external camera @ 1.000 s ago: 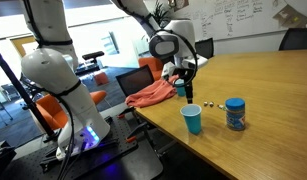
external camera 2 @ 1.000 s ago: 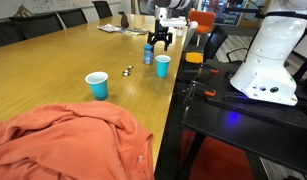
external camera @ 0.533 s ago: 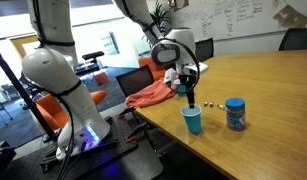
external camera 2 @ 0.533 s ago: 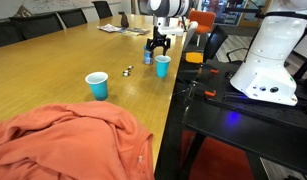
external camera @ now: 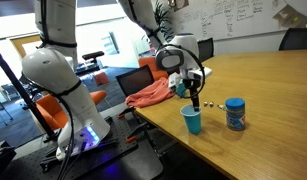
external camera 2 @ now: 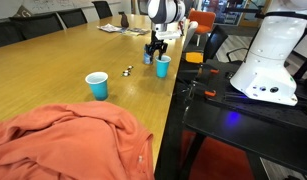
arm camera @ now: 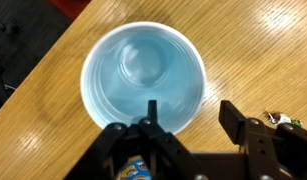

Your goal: Move the blue cup at the right forward

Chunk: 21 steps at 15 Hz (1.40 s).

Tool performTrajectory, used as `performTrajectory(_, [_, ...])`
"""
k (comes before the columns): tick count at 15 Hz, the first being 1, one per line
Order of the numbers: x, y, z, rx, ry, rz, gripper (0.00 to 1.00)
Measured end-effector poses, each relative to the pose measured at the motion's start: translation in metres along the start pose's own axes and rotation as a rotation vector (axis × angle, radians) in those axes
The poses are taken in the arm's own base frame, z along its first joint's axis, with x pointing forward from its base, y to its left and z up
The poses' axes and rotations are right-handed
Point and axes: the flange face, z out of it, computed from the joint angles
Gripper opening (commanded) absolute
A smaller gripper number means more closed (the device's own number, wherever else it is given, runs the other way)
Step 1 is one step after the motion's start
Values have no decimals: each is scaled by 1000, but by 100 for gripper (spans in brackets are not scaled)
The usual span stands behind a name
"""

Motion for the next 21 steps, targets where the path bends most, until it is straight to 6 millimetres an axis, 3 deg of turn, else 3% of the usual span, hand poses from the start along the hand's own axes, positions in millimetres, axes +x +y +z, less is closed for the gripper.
performTrajectory(4, [4,-1,4,-3,5,0,3])
performTrajectory(5, [5,-2,4,-4,6,2,0])
performTrajectory(9, [9,-2,0,-25,22,8,2])
performTrajectory(12, [14,-7,-14,-35,55,17,1])
performTrajectory(16, [25,-40,-54,11,127,27,1])
performTrajectory(21, [50,-108,-92,50,209,14,1])
